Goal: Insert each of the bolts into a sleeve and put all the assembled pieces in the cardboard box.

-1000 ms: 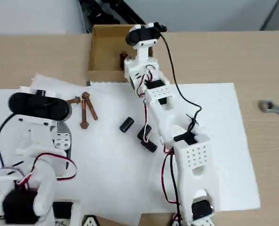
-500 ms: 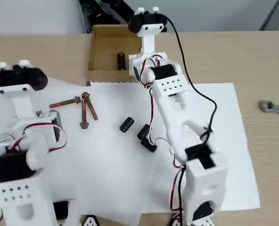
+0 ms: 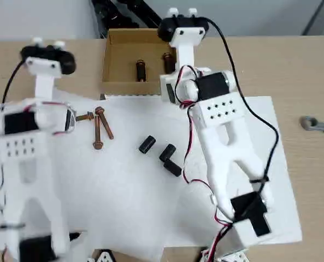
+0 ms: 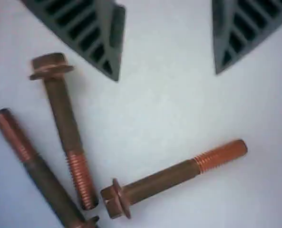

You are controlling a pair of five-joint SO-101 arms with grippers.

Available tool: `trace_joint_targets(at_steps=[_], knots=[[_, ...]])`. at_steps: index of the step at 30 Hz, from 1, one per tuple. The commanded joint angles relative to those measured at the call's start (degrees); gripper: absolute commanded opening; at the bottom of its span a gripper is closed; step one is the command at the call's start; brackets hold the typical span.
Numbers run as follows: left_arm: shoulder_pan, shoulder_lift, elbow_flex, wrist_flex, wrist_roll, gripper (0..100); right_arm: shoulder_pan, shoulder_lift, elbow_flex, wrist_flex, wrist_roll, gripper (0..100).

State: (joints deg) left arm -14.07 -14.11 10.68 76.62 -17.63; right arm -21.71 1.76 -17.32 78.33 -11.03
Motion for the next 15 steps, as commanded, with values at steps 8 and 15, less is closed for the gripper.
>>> trace_joint_targets(at_steps=[8, 15], knots=[[-0.88, 22.86, -21.41, 7.65, -28.22, 12, 0.66, -10.24, -2.64, 11.38, -0.09, 1.1], [-0.62, 27.69, -22.90, 7.91, -38.95, 12, 0.66, -13.93, -2.55, 15.69, -0.09, 1.3]])
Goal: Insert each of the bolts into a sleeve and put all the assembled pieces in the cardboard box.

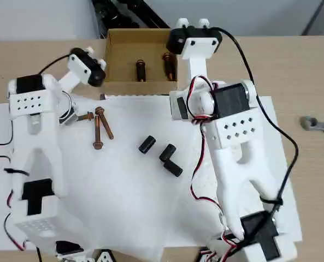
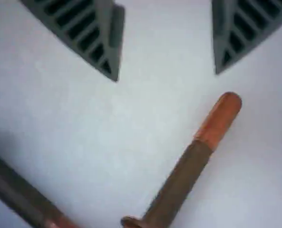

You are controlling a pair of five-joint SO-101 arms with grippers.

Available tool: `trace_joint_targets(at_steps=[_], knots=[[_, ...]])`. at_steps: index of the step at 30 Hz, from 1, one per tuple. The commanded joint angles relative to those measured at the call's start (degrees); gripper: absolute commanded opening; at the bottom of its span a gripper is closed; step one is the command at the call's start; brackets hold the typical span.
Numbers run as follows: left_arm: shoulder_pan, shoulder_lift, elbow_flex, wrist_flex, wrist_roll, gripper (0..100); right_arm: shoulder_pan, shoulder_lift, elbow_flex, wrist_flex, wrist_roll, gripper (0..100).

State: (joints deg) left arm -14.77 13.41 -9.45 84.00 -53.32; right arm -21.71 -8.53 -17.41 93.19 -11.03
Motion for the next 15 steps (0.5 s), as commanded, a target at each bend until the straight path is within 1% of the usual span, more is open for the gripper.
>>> trace_joint_targets(at_steps=[1, 6, 9, 12, 15], knots=[[0.09, 0.44, -2.77, 0.53, -4.22, 12, 0.66, -4.35, -2.46, 0.84, -0.09, 1.2], [0.09, 1.85, -2.86, 0.09, -7.65, 12, 0.75, -6.90, -2.37, 0.92, 0.00, 1.1], [0.00, 3.25, -2.86, -1.23, -8.44, 12, 0.75, -8.13, -2.37, 1.63, 0.35, 1.1], [-0.09, 5.45, -2.86, -2.99, -8.70, 12, 0.75, -9.10, -1.76, 1.63, 2.37, 1.1], [-0.09, 7.47, -2.86, -4.40, -8.70, 12, 0.75, -10.51, 0.88, 1.54, 2.73, 1.1]])
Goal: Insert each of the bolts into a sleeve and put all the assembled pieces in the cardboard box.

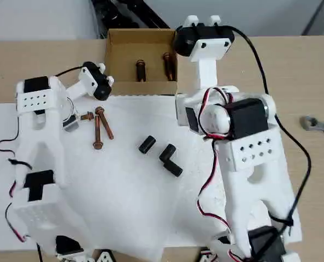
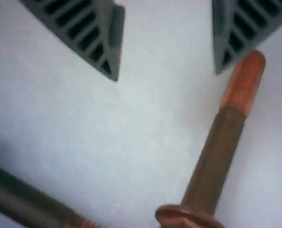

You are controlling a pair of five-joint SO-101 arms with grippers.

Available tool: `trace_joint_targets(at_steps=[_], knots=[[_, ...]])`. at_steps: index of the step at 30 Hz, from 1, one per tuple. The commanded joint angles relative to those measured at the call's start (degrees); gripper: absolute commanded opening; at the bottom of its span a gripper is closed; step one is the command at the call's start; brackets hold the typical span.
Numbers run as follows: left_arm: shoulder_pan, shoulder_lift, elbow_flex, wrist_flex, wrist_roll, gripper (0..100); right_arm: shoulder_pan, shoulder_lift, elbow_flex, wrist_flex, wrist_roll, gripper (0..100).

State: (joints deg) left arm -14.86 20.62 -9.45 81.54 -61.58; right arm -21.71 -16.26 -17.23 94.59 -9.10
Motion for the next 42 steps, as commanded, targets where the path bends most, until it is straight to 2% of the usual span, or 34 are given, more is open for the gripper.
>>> trace_joint_targets(at_steps=[1, 11, 20, 31, 36, 42], knots=[[0.09, 0.79, -2.86, -2.37, -0.44, 12, 0.75, -3.30, 2.29, 0.04, 0.79, 1.1], [1.85, 5.71, -3.65, -8.00, 0.62, 12, 0.66, -11.56, 14.42, -1.27, 0.70, 1.3], [3.34, 18.11, -15.87, -7.38, 3.60, 12, 0.48, -20.09, 22.33, -1.19, 0.53, 1.1], [2.64, 32.26, -33.19, 6.15, 3.52, 12, 0.48, -28.26, 27.96, -1.19, 0.79, 1.0], [2.64, 35.69, -39.60, 14.07, 3.34, 0, 0.48, -29.67, 28.66, -1.19, 0.70, 1.0], [2.55, 37.27, -42.68, 18.46, 3.34, 1, 0.40, -29.67, 28.66, -1.19, 0.44, 1.0]])
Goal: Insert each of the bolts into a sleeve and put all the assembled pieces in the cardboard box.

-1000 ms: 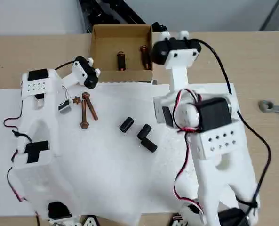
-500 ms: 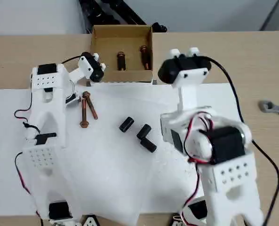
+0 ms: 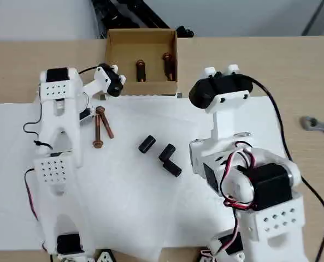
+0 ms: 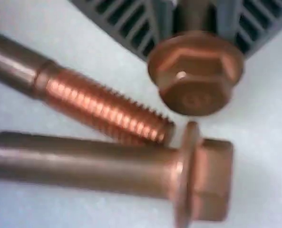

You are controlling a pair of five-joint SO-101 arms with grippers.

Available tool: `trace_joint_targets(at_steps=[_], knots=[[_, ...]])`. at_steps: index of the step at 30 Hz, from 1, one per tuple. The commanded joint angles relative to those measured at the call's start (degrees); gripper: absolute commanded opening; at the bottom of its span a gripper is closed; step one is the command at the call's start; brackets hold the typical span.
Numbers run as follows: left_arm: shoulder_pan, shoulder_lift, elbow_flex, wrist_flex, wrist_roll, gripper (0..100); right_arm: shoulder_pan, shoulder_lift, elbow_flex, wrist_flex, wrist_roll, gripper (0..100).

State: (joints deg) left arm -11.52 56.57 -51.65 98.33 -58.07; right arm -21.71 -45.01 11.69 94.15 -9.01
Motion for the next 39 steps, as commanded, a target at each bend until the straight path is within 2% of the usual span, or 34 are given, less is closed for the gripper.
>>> trace_joint_targets(at_steps=[1, 7, 16, 23, 29, 34, 39], knots=[[-0.79, 1.32, -0.48, 1.85, -0.18, 1, 0.40, -0.92, -0.26, -0.75, 0.35, 1.0], [-1.76, 1.23, -1.19, 1.85, 0.70, 1, 0.40, -0.92, -0.26, -0.75, 0.35, 1.0], [-4.48, 1.49, -9.01, 1.85, 8.79, 1, 0.40, -0.66, 0.26, -0.75, 0.26, 1.0], [-4.66, 1.32, -11.91, 1.76, 16.44, 1, 0.40, -0.57, 7.47, -0.92, 0.00, 1.0], [-3.16, 1.32, -16.66, 1.93, 21.98, 1, 0.40, -0.40, 10.64, -5.05, -2.11, 1.0], [-1.49, 1.32, -14.46, 1.93, 26.46, 1, 0.31, -0.31, 13.54, -11.21, -2.11, 1.3], [-1.67, 1.23, -14.55, 1.93, 34.37, 1, -0.66, -0.31, 19.60, -17.27, -2.11, 1.4]])
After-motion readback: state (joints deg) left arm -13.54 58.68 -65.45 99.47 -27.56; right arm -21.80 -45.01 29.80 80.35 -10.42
